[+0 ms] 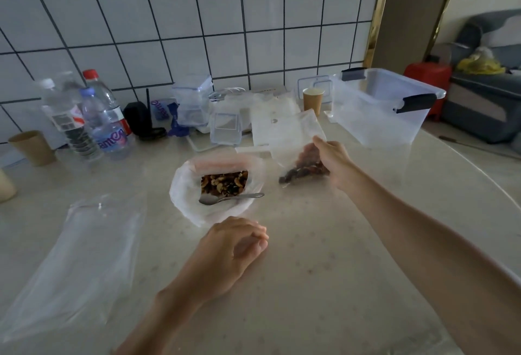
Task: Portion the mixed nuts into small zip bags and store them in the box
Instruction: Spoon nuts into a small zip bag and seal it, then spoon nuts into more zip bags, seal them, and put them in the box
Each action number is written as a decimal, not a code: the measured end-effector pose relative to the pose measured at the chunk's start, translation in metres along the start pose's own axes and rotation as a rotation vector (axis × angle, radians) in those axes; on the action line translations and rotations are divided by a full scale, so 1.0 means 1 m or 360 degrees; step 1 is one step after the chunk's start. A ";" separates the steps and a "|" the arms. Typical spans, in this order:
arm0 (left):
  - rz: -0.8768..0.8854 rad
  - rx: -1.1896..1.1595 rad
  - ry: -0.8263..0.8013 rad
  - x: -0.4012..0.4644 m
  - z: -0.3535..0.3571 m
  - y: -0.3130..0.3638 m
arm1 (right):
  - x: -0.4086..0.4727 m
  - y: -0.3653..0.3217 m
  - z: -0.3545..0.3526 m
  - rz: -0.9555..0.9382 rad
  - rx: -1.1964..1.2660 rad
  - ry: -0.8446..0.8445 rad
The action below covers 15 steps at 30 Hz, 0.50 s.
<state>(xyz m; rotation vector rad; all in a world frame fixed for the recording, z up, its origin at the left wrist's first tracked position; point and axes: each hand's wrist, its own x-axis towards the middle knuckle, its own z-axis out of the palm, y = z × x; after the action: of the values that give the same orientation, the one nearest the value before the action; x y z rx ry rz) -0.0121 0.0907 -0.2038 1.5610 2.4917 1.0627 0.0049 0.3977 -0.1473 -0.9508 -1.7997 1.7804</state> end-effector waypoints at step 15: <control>-0.0088 -0.0180 0.0048 -0.002 -0.013 0.015 | -0.033 -0.011 -0.013 -0.0761 -0.0738 0.0360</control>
<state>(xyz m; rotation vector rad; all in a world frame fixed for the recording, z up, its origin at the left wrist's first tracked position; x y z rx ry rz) -0.0039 0.0860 -0.1867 1.4487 2.4308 1.2041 0.0349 0.3832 -0.1298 -0.7532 -2.1053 0.9514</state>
